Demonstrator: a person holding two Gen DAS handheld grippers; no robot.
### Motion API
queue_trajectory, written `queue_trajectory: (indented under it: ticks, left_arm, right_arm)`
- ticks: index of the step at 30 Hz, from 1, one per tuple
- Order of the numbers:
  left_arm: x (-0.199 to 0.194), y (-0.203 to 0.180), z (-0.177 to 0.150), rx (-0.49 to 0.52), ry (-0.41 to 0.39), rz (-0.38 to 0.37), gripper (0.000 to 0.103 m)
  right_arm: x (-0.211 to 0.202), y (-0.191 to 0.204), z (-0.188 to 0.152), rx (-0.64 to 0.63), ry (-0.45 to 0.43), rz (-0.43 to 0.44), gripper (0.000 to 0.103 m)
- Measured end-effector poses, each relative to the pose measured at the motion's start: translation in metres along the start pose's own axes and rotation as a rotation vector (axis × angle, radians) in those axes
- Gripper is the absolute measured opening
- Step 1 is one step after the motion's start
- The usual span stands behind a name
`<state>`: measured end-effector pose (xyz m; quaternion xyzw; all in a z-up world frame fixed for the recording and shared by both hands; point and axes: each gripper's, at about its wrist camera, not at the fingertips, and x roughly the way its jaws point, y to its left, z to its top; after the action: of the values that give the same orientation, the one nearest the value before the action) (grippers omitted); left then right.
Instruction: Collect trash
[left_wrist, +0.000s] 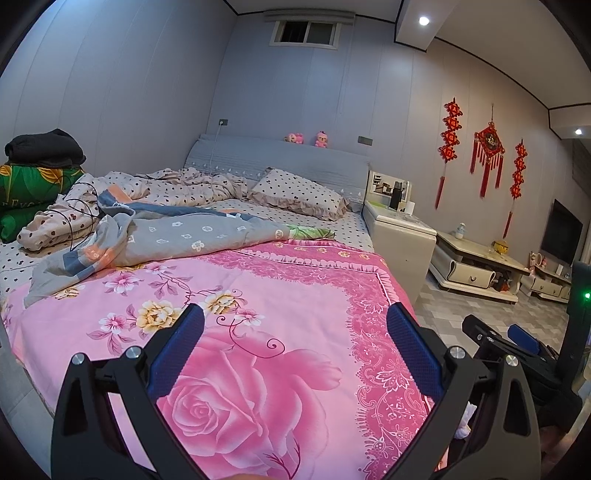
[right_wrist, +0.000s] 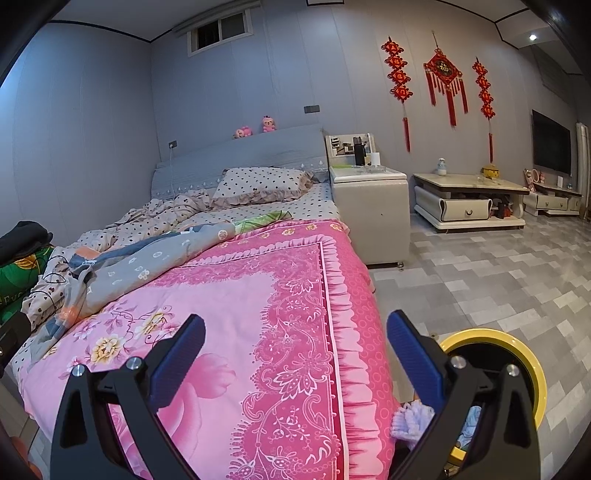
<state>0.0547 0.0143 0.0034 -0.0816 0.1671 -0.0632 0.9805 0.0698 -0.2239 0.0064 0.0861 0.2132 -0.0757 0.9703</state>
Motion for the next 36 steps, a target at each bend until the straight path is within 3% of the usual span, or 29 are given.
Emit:
queue_trajectory:
  ticks: [36]
  left_arm:
    - [0.012, 0.002, -0.008, -0.005, 0.022, -0.007, 0.095]
  right_arm:
    - [0.007, -0.004, -0.004, 0.021, 0.018, -0.012, 0.095]
